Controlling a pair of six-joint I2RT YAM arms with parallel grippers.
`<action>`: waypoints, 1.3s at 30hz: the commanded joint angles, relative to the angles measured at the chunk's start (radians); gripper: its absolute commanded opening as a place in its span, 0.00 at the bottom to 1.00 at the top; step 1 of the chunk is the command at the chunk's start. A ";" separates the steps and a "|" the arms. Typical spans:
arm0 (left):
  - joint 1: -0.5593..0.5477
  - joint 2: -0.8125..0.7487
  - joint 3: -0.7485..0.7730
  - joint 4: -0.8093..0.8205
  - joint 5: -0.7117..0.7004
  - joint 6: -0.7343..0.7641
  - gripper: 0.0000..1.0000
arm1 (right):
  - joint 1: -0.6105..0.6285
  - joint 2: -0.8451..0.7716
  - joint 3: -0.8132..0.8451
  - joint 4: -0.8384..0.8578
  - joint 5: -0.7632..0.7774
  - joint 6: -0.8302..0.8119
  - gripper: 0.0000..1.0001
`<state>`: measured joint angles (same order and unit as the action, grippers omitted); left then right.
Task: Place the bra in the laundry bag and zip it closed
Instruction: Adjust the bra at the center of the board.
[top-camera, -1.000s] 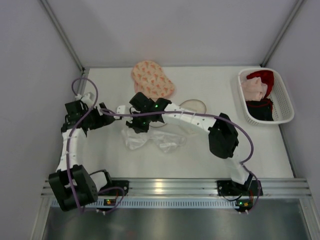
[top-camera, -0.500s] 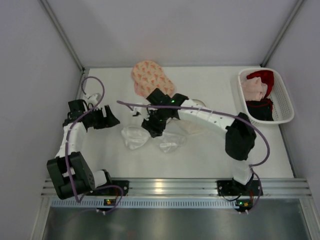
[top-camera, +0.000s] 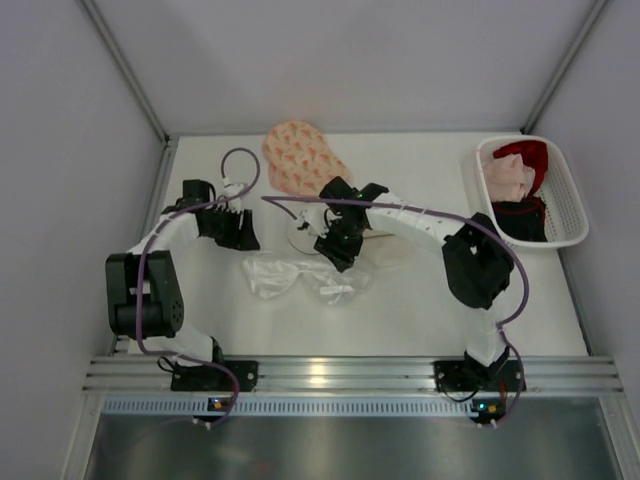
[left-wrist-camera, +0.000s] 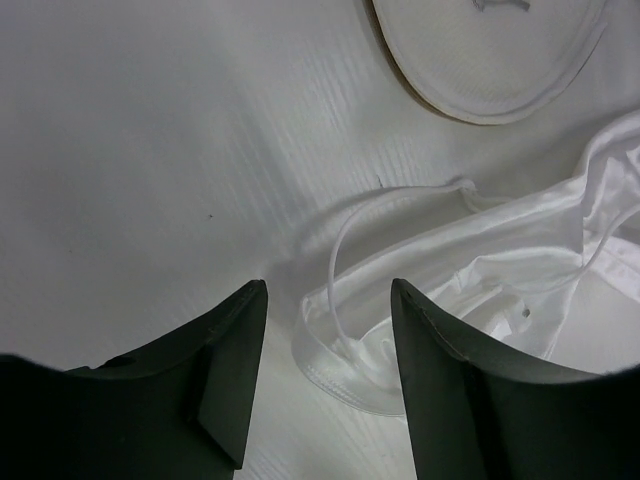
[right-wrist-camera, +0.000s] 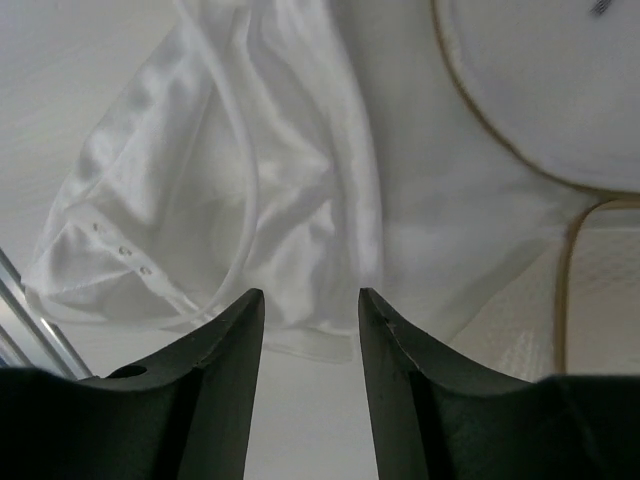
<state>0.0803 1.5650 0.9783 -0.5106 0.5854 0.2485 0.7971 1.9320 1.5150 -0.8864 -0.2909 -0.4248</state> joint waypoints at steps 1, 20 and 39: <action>-0.027 0.015 0.019 -0.052 -0.002 0.071 0.58 | -0.016 0.038 0.149 0.024 -0.019 0.021 0.44; -0.109 -0.020 0.000 -0.330 0.045 0.299 0.32 | 0.042 0.016 -0.082 -0.019 -0.080 -0.100 0.39; -0.178 -0.040 0.123 -0.140 0.047 0.144 0.49 | 0.034 -0.341 -0.283 0.233 0.021 -0.140 0.59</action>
<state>-0.0452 1.5208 1.0687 -0.7727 0.6456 0.4435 0.8291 1.6924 1.2224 -0.7811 -0.2752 -0.6071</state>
